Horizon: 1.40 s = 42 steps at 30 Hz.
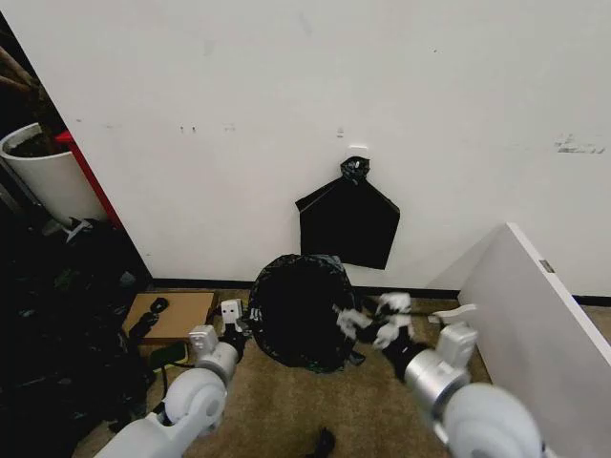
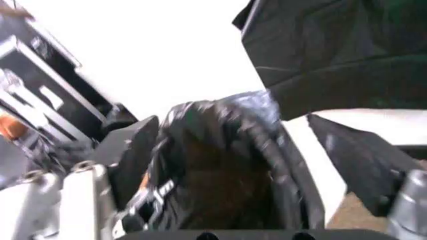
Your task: Place the garbage bag over the trash bin.
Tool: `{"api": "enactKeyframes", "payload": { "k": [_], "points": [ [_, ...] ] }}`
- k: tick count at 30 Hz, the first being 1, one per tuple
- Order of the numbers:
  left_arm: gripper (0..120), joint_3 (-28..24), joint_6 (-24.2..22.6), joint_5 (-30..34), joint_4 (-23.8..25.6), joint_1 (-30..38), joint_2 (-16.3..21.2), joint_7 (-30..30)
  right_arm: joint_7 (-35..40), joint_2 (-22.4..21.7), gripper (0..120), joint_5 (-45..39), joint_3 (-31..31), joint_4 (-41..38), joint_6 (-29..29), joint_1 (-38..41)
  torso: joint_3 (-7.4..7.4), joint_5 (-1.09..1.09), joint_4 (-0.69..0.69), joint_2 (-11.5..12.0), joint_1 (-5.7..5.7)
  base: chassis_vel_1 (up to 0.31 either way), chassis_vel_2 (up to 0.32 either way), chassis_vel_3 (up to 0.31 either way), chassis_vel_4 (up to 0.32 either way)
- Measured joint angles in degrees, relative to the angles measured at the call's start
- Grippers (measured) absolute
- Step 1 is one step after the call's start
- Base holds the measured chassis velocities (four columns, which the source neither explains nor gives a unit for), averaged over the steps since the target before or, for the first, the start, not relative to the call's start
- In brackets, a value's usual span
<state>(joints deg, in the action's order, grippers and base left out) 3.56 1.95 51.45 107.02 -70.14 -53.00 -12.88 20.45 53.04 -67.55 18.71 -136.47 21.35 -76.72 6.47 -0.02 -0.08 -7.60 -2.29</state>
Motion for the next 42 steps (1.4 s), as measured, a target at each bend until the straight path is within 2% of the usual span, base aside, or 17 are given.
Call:
{"api": "enactKeyframes", "payload": {
  "k": [3,6,12,18,23,31,34,37,39,42],
  "points": [
    [0,0.35,0.79,-0.48,0.43,-1.27,0.73,1.60,-0.63,-0.05,99,-8.10,3.19,2.53,0.50,1.10,0.00,0.00,0.00,0.00,0.00,0.000,0.000,0.000,0.000],
    [0,0.44,1.02,-0.94,1.02,-2.09,1.07,1.96,-1.48,0.00,100,-11.98,3.93,4.16,1.86,1.86,0.00,0.00,-0.01,0.00,0.00,0.000,0.000,0.000,0.000],
    [0,0.20,1.32,-2.31,1.66,-3.36,1.20,2.21,-4.13,0.17,100,-13.86,2.84,7.04,4.95,3.20,0.00,0.00,-0.01,0.00,0.00,0.000,0.000,0.000,0.000],
    [0,-0.21,1.37,-3.59,2.72,-4.36,1.14,2.48,-5.02,0.51,97,-11.54,-0.98,11.27,5.50,5.77,0.00,0.00,-0.01,0.00,0.00,0.000,0.000,0.000,0.000],
    [0,-0.08,1.39,-3.92,3.24,-4.86,1.19,2.50,-4.82,1.28,86,-10.65,-2.75,13.05,5.19,7.76,0.00,-0.01,-0.01,0.00,0.00,0.000,0.000,0.000,0.000],
    [0,0.20,1.45,-4.26,4.50,-5.89,1.27,2.09,-3.89,1.87,52,-10.50,-3.29,13.59,4.93,8.27,0.00,-0.01,-0.02,0.00,0.00,0.000,0.000,0.000,0.000],
    [0,0.15,1.46,-4.20,4.50,-5.87,1.18,1.97,-3.87,1.84,46,-10.48,-3.29,13.63,4.82,8.29,0.00,-0.01,-0.01,0.00,0.00,0.000,0.000,0.000,0.000],
    [0,-0.21,1.45,-4.07,4.49,-5.72,1.07,1.88,-3.82,1.74,31,-10.46,-3.28,13.71,4.39,8.47,0.00,-0.01,-0.01,0.00,0.00,0.000,0.000,0.000,0.000],
    [0,-0.29,1.45,-4.04,4.46,-5.62,1.07,1.87,-3.82,1.68,27,-10.44,-3.27,13.71,4.33,8.51,0.00,-0.01,-0.01,0.00,0.00,0.000,0.000,0.000,0.000],
    [0,-0.42,1.45,-3.88,4.32,-5.31,1.09,1.82,-3.86,1.54,15,-10.31,-3.27,13.76,4.17,8.62,0.00,-0.01,-0.01,0.00,0.00,0.000,0.000,0.000,0.000]
  ]
}}
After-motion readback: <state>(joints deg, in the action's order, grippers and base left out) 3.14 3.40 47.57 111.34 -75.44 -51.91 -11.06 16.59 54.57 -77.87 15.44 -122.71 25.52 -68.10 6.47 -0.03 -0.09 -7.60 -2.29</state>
